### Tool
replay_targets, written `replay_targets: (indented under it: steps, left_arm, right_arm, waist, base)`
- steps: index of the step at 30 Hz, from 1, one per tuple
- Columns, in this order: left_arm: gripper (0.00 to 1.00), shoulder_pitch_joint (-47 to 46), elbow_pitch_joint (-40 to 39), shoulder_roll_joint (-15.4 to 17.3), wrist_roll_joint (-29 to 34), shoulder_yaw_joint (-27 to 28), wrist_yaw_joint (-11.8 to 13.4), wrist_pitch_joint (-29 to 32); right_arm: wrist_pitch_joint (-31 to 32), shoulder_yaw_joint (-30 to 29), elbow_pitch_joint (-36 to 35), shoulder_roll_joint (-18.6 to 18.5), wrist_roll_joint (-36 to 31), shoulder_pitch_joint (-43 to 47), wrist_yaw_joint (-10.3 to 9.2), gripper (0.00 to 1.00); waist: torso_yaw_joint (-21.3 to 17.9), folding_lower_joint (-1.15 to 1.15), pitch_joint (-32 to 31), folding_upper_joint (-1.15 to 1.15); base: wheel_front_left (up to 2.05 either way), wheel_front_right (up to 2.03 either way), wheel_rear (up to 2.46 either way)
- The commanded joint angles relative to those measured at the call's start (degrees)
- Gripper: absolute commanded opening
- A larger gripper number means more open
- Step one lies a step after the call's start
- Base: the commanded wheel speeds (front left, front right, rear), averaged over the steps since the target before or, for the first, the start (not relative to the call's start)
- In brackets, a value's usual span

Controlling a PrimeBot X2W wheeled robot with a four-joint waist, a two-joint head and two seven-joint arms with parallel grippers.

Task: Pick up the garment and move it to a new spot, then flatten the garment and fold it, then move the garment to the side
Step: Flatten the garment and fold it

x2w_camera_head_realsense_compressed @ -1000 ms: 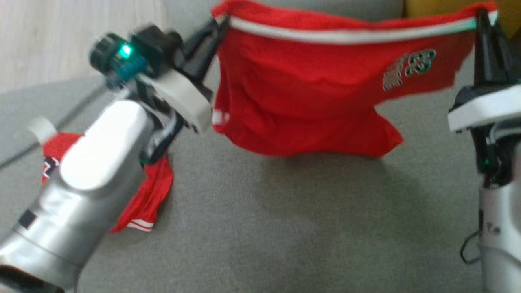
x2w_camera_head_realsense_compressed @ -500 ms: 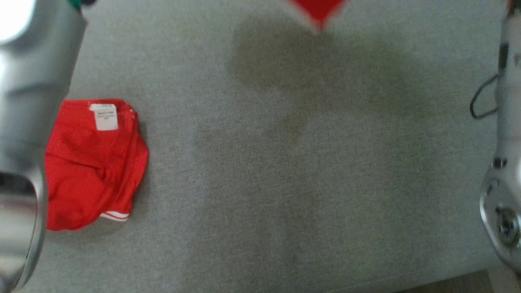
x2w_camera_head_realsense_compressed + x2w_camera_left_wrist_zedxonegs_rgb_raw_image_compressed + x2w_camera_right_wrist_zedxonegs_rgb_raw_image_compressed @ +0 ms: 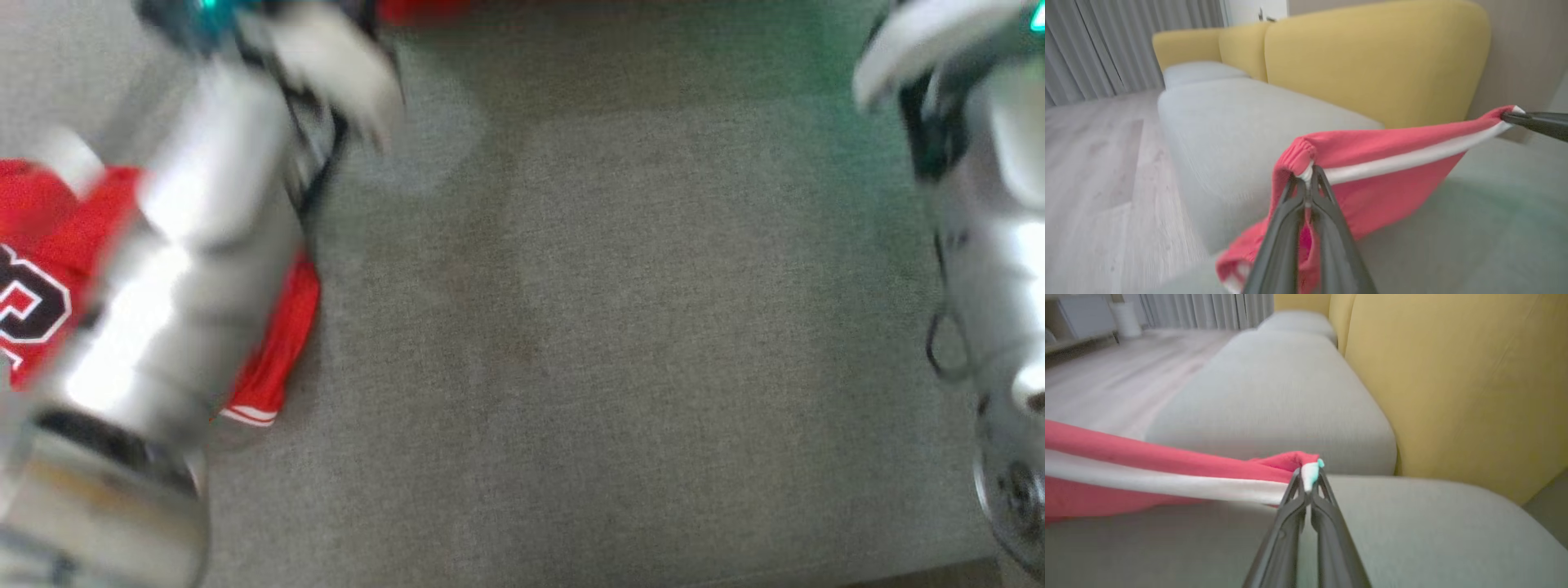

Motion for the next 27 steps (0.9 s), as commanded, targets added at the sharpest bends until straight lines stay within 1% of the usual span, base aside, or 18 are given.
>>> replay_targets:
  steps: [1,5,8,12,15,16,22,27]
  left_arm:
    - [0.00,0.23,-1.33,1.92,-0.84,0.25,-0.21,-0.27]
    - [0.00,7.64,-3.42,3.04,-2.82,-3.95,-0.30,0.85]
    - [0.00,12.27,-6.33,4.51,-5.23,-6.51,-0.31,2.54]
    - [0.00,16.47,-10.12,6.43,-6.68,-8.59,-0.32,3.48]
    - [0.00,19.21,-12.56,6.81,-6.84,-9.57,-0.01,3.76]
    - [0.00,19.21,-12.56,6.81,-6.84,-9.57,-0.01,3.76]
    - [0.00,25.57,-18.96,7.24,-8.19,-10.41,2.79,5.02]
    - [0.00,30.99,-26.51,8.75,-9.44,-10.44,6.18,6.06]
  right_arm:
    - [0.86,2.03,-0.26,-0.84,0.41,0.73,-0.04,0.00]
    - [4.07,7.02,3.22,-3.68,3.47,4.86,-0.04,0.00]
    - [6.83,11.23,3.89,-5.71,7.09,7.94,-0.04,0.00]
    - [10.26,16.72,2.17,-9.26,12.93,12.67,-0.04,0.00]
    - [12.73,19.68,-0.79,-12.20,18.37,16.70,-0.04,0.00]
    - [12.73,19.68,-0.79,-12.20,18.37,16.70,-0.04,0.00]
    - [17.60,24.28,-11.03,-18.69,28.80,25.78,-0.04,0.00]
    - [19.82,22.97,-20.11,-24.24,34.86,32.95,-0.04,0.00]
  waist:
    - [0.31,0.00,-1.09,0.00]
    - [0.97,0.00,-3.75,0.00]
    - [1.16,0.00,-5.92,0.00]
    - [1.36,0.00,-9.31,0.00]
    - [1.52,0.00,-12.20,0.00]
    - [1.52,0.00,-12.20,0.00]
    - [1.00,0.00,-16.58,0.00]
    - [0.87,0.00,-18.68,0.00]
  base:
    - [0.00,0.00,0.00]
    - [0.00,0.00,0.00]
    - [0.00,0.00,0.00]
    - [0.00,0.00,0.00]
    - [0.00,0.00,0.00]
    - [0.00,0.00,0.00]
    - [0.00,0.00,0.00]
    - [0.00,0.00,0.00]
